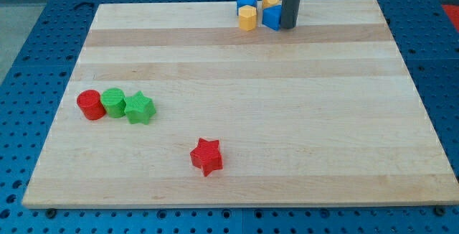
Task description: Move green circle towards top left
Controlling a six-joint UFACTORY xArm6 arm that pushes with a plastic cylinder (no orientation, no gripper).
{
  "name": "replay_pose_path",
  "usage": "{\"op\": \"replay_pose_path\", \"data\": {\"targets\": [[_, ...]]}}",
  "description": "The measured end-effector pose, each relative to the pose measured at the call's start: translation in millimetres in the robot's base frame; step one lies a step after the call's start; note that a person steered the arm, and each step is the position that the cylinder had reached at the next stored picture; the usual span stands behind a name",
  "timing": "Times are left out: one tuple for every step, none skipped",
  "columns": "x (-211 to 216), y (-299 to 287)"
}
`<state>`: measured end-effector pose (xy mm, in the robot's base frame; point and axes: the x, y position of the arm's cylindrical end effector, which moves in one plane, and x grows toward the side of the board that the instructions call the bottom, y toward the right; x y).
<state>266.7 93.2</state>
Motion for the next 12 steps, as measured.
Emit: {"op": "replay_pose_path", "data": {"targets": [[0,-6],[0,-6],[6,-6],[61,-7],[114,-27],[158,-50],[198,-82],[229,-136],[255,-200],[260,-282],[231,-303],[204,-278]]}}
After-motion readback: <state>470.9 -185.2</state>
